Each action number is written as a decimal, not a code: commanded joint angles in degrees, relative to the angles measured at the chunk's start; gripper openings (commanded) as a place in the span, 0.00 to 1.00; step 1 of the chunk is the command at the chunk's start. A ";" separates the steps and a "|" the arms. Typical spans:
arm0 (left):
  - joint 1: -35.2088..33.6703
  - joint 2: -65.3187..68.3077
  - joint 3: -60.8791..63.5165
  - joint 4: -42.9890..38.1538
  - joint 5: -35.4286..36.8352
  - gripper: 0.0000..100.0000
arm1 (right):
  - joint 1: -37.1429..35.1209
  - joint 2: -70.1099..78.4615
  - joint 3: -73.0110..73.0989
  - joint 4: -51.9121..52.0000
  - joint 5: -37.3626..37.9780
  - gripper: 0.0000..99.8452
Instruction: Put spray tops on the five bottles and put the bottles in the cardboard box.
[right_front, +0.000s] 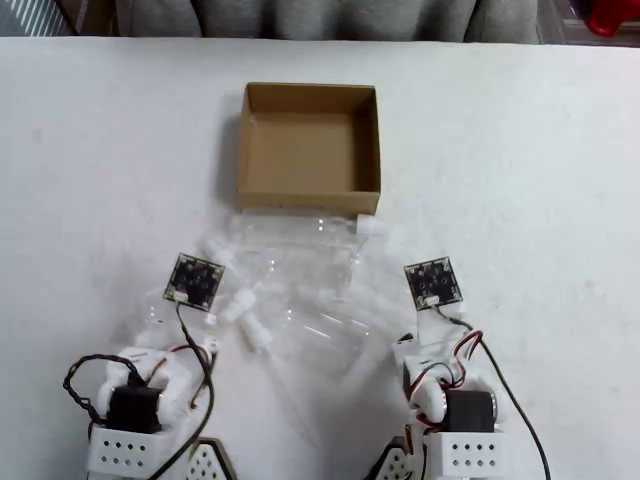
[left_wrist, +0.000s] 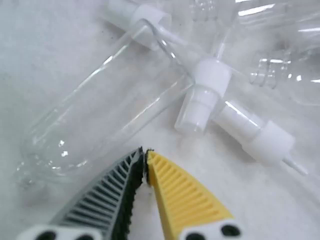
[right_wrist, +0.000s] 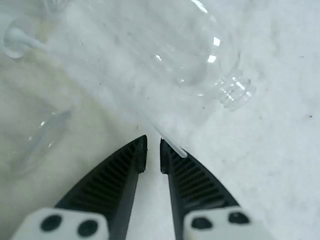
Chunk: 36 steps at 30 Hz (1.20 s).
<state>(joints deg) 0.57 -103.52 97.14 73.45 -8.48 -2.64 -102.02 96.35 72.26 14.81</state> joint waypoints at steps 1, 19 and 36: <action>-0.40 -0.92 -0.09 0.35 -0.26 0.02 | 0.57 -1.01 0.53 0.40 0.62 0.02; -0.40 -0.92 -0.09 0.35 -0.26 0.02 | 0.40 -1.01 0.53 0.40 0.62 0.02; -0.48 -0.92 -0.09 -6.86 -0.26 0.02 | 0.31 -1.10 0.53 0.04 0.97 0.02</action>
<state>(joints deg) 0.57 -103.52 97.14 73.36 -8.48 -2.64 -102.02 96.35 72.26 14.99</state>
